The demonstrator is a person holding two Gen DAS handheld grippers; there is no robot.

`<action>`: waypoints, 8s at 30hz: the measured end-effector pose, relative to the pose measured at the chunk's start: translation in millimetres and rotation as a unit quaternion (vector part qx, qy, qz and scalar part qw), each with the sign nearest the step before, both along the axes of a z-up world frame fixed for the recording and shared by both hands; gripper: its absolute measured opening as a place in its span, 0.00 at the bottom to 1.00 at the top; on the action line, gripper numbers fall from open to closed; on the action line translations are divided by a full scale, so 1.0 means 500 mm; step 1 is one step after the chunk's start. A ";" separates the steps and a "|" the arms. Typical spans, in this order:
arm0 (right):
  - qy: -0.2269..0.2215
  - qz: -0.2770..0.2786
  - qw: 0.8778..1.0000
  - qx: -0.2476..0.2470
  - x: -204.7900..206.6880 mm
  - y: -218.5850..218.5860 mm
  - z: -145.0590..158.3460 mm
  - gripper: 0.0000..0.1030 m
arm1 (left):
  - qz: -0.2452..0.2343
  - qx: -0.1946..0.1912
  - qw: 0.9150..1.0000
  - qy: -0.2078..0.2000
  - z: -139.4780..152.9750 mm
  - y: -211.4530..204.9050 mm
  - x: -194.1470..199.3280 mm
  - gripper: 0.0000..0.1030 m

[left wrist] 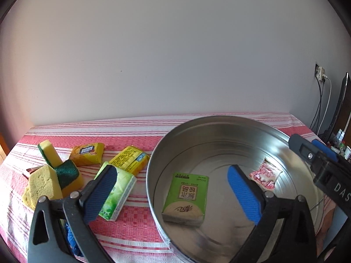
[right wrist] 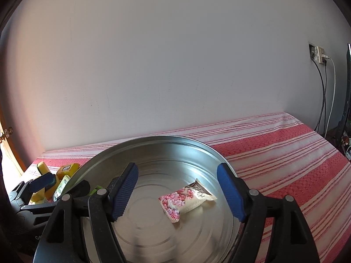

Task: Organize objects
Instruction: 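Open both tools to drop the tissue pack and candy packet into the tin, then move both tools back toward the pile of objects, then grasp the blue cloth with the right tool while the left tool grasps a green tissue pack, then carry the blue cloth and tissue pack with both tools over the tin, then open both tools to drop the blue cloth and tissue pack into the tin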

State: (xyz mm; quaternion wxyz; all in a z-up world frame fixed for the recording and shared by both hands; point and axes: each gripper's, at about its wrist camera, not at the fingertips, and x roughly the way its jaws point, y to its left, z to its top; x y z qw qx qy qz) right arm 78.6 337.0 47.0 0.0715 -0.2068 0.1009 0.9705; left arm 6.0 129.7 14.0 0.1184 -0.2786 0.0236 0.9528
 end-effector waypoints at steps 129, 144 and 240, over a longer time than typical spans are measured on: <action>0.019 0.225 0.974 -0.023 0.017 -0.349 0.025 0.32 | 0.122 0.013 0.991 -0.048 0.026 -0.311 0.088 0.51; 0.025 0.126 0.992 -0.010 0.013 -0.212 0.025 0.32 | 0.041 0.004 0.999 -0.023 0.037 -0.145 0.042 0.51; 0.062 -0.061 0.996 -0.031 0.004 -0.013 -0.031 0.88 | 0.030 -0.003 0.999 0.032 0.004 0.021 0.008 0.99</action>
